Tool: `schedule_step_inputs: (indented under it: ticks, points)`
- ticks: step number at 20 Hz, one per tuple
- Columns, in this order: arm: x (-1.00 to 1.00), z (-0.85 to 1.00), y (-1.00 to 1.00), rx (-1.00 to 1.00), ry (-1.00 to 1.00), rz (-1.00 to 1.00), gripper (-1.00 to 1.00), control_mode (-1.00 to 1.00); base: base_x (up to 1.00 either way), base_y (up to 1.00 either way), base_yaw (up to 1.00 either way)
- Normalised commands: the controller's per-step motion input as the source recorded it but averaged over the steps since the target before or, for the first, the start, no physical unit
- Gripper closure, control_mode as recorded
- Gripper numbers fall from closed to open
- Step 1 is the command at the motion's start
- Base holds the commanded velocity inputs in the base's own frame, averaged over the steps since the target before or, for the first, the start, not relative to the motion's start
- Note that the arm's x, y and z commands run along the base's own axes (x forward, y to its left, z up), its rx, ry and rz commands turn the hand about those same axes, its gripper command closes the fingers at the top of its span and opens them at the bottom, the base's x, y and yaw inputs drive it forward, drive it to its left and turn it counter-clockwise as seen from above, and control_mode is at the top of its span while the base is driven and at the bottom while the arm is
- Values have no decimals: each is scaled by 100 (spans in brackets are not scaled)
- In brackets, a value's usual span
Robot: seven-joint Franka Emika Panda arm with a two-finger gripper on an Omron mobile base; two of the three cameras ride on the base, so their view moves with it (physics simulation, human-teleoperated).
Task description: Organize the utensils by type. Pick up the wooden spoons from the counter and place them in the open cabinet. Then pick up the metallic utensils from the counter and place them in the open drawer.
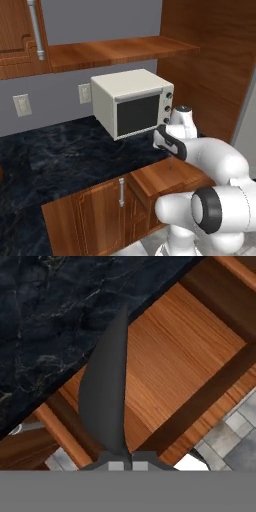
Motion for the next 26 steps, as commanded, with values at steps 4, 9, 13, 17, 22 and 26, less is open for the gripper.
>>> schedule_step_inputs:
  ticks: [4, 9, 13, 17, 22, 26]
  points:
    - [0, -22, 0, 0, 5, -55, 100, -100, 0, 0, 0]
    - [4, -26, -10, 0, 5, -24, 100, -100, 0, 0, 0]
    - [1, -32, -21, 0, 1, 0, 100, -100, 0, 0, 0]
    - [3, -32, -26, 0, 0, 4, 100, -100, 0, 0, 0]
    - [0, -32, -26, 0, 0, 19, 100, -100, 0, 0, 0]
    - [0, -29, -26, 1, -1, 26, 100, -100, 0, 0, 0]
